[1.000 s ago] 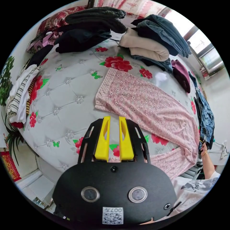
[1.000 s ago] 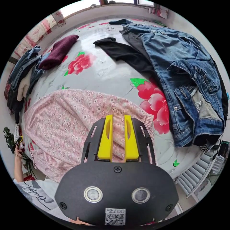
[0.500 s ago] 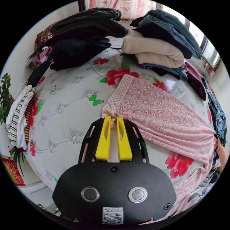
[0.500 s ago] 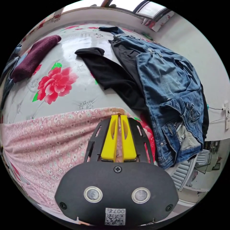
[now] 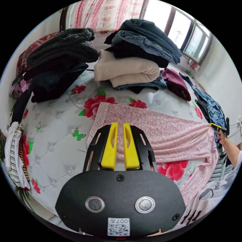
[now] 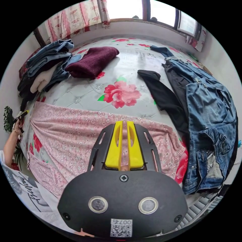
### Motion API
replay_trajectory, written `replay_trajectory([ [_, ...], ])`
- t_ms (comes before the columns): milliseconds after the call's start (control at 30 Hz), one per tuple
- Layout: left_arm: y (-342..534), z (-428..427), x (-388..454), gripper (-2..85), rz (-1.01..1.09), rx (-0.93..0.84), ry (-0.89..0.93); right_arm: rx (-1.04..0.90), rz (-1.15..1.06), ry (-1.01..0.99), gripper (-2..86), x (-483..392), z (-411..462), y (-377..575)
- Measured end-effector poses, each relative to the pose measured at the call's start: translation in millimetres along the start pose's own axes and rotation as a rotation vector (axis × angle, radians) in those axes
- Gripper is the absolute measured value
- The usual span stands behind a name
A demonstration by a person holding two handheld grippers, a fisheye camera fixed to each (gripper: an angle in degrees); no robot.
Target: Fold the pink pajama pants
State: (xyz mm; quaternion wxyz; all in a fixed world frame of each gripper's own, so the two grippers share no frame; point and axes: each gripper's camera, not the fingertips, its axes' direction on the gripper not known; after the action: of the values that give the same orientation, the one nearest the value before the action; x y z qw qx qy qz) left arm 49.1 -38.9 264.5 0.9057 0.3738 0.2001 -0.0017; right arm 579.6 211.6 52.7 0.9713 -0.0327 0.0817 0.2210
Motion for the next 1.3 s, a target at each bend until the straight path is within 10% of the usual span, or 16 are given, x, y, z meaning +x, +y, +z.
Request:
replay_trajectory([
  [567,-89,95,57,-0.9,-0.055,-0.079,-0.259,0.007,0.082,-0.008,6.0,17,45,-18],
  [933,165,-104,87,8.7,-0.075,-0.155,-0.184,0.091,-0.094,-0.152,8.3,-39,-27,105],
  [1300,215,-55,88,-0.4,0.014,-0.400,-0.536,0.042,-0.146,-0.340,8.1,-81,-50,152],
])
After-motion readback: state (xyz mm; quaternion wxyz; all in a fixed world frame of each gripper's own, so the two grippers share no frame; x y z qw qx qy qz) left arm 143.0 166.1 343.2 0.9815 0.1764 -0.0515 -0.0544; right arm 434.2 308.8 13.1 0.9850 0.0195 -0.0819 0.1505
